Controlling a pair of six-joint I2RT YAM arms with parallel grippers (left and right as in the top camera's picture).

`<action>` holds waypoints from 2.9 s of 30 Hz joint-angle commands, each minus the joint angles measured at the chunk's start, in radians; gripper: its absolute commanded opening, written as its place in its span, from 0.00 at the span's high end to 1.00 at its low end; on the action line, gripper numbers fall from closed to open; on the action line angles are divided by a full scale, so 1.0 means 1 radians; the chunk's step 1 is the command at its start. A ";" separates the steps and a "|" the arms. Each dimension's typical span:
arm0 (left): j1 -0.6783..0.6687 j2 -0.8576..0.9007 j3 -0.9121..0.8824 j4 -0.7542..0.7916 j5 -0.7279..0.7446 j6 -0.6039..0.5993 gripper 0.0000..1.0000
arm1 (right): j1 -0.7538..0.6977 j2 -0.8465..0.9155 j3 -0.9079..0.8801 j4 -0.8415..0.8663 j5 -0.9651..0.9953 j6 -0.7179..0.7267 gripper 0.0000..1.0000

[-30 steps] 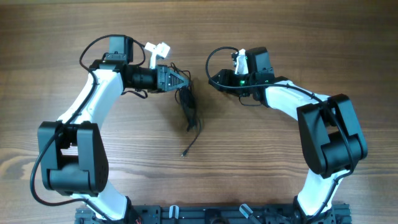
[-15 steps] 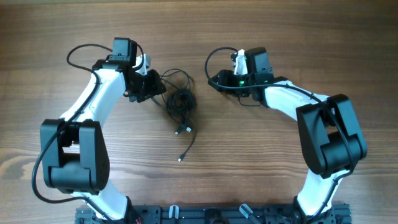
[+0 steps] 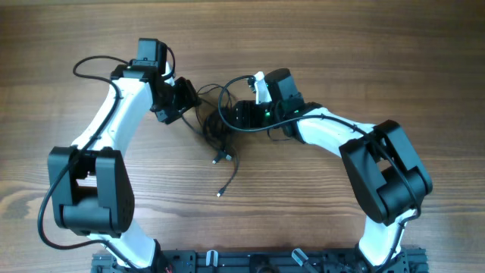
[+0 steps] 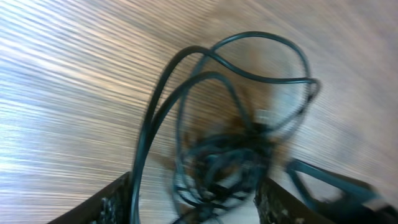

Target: Untangle cables

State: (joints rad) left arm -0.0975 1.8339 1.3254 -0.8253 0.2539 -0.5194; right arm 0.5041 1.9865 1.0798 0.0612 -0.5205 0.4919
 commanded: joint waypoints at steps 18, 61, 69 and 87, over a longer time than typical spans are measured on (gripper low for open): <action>-0.019 -0.008 0.081 0.022 0.157 0.074 0.41 | 0.051 0.019 -0.002 -0.002 0.070 -0.046 0.62; -0.047 0.160 0.022 -0.047 0.301 0.229 0.72 | -0.048 0.153 -0.002 0.261 -0.439 0.084 0.96; -0.047 0.160 -0.058 0.113 0.302 0.084 0.73 | -0.048 0.153 -0.002 0.261 -0.439 0.084 0.95; -0.077 0.133 -0.148 0.250 0.356 -0.003 0.96 | -0.048 0.153 -0.002 0.260 -0.439 0.084 0.94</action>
State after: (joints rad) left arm -0.1814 1.9797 1.1873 -0.5755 0.5701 -0.5293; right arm 0.4534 2.1262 1.0794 0.3149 -0.9237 0.5896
